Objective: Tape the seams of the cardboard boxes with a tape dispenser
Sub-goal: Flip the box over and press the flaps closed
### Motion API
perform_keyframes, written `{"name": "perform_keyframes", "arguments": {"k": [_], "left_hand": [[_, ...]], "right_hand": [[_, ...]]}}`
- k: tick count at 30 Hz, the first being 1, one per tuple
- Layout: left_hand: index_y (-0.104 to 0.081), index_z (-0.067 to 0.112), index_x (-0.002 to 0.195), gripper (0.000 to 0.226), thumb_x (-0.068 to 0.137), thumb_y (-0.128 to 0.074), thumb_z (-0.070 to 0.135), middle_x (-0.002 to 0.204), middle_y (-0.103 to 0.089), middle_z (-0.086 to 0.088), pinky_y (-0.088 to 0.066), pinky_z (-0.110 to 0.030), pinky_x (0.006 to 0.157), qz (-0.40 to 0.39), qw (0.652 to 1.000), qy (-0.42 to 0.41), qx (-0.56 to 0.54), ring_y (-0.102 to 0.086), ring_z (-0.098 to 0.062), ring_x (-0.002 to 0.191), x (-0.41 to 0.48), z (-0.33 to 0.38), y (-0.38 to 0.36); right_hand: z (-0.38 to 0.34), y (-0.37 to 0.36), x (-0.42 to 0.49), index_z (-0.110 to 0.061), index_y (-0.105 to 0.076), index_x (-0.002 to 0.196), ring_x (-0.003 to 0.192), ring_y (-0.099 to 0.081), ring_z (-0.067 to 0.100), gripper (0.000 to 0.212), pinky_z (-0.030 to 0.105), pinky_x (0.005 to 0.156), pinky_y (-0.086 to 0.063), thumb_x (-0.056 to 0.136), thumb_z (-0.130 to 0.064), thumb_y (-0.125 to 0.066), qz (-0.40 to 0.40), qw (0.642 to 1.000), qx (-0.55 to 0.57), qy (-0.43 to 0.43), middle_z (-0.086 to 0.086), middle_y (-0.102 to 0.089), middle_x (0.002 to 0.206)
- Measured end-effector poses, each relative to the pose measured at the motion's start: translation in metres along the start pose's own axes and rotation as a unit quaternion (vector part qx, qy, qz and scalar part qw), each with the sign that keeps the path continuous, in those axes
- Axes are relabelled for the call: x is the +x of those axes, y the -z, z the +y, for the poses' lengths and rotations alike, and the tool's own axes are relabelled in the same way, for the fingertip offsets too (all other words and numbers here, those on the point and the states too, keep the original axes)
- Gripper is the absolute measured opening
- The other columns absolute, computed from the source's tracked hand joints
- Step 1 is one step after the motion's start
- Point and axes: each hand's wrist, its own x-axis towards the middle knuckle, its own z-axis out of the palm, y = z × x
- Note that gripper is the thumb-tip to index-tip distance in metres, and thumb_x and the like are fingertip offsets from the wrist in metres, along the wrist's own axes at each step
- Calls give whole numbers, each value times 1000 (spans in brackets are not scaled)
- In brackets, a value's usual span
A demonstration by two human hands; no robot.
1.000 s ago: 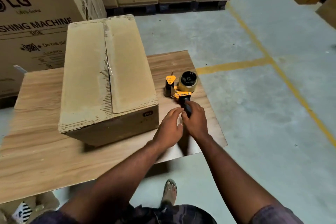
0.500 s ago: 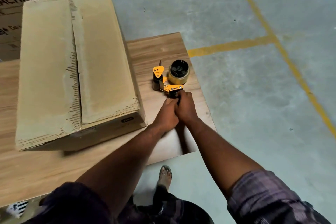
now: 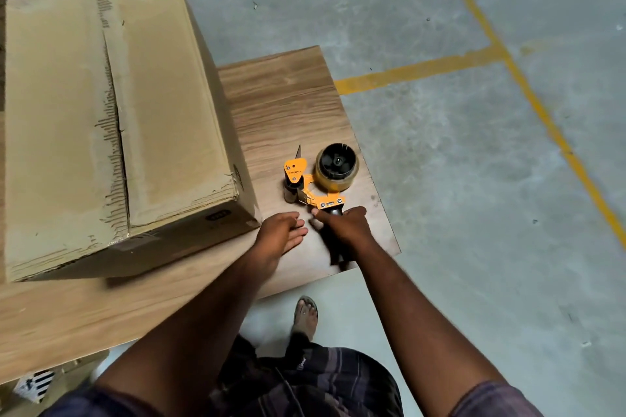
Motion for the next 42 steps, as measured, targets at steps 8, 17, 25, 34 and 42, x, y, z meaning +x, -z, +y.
{"name": "perform_keyframes", "arguments": {"k": [8, 17, 25, 34, 42], "left_hand": [[-62, 10, 119, 22, 104, -46, 14, 110, -71, -11, -58, -25, 77, -31, 999, -16, -15, -71, -17, 87, -13, 26, -23], [-57, 6, 125, 37, 107, -39, 33, 131, -62, -17, -49, -35, 97, -40, 991, 53, -116, -61, -27, 121, -37, 35, -7], [-60, 11, 91, 27, 102, -51, 34, 71, -63, -3, -45, -15, 44, -110, 979, 32, -166, -56, -8, 54, -76, 74, -12], [-62, 7, 92, 36, 99, -39, 35, 72, -67, -7, -48, -17, 48, -212, 948, -56, -229, -63, -15, 57, -146, 104, 15], [-53, 9, 77, 31, 104, -39, 11, 47, -59, -2, -46, -12, 40, -37, 968, -143, -201, -54, -5, 37, -178, 114, 59]], "right_hand": [[-9, -8, -2, -7, -76, 99, 70, -66, 26, 88, 40, 72, -57, 61, -87, -68, -113, 985, 127, -36, 12, -72, 82], [14, 2, -31, -13, -71, 89, 93, -67, 29, 85, 36, 75, -47, 72, -92, -46, 80, 996, -10, 28, 8, -72, 95], [13, 33, -57, -19, -77, 86, 71, -68, 13, 30, 38, 77, -54, 83, -48, -80, 24, 962, 133, 239, -3, -76, 76], [-36, 68, -105, -21, -70, 99, 70, -68, 11, 25, 30, 70, -56, 78, -24, -83, -38, 915, 131, 380, -5, -75, 80], [-76, 37, -140, -13, -68, 91, 46, -54, -2, 24, 11, 47, -39, 78, -3, -86, -114, 889, 47, 440, -18, -65, 59]]}}
